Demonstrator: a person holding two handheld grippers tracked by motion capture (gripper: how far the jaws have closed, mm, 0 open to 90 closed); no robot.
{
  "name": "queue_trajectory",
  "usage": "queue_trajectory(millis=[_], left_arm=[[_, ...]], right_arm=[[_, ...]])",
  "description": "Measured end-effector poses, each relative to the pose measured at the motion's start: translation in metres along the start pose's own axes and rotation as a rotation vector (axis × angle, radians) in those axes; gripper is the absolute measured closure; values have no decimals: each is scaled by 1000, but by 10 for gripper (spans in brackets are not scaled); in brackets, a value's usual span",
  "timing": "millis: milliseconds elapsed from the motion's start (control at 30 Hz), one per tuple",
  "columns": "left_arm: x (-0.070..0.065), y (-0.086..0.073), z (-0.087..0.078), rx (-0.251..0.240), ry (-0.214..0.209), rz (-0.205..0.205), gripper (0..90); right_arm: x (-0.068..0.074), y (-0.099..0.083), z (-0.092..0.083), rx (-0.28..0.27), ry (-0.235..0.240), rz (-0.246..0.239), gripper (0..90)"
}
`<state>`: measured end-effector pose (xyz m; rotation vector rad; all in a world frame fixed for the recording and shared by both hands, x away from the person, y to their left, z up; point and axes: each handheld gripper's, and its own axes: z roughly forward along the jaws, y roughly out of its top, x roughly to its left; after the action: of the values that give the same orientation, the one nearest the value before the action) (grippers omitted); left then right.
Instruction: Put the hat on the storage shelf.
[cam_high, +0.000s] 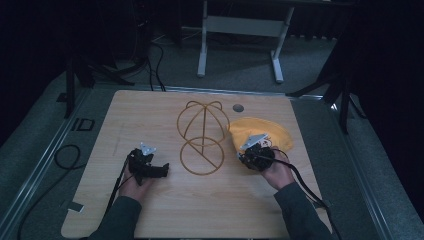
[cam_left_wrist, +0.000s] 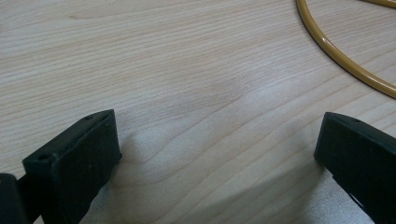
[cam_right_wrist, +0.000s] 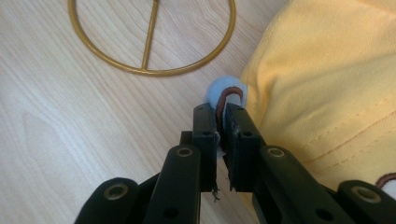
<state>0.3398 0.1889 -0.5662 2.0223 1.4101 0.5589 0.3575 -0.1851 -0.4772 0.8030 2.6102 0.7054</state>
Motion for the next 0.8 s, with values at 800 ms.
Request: queue_trajectory(millis=[800], left_arm=[[0,0,0,2,-1,0,1]], right_arm=[[-2,12,-51,-30,-12,-62,836]])
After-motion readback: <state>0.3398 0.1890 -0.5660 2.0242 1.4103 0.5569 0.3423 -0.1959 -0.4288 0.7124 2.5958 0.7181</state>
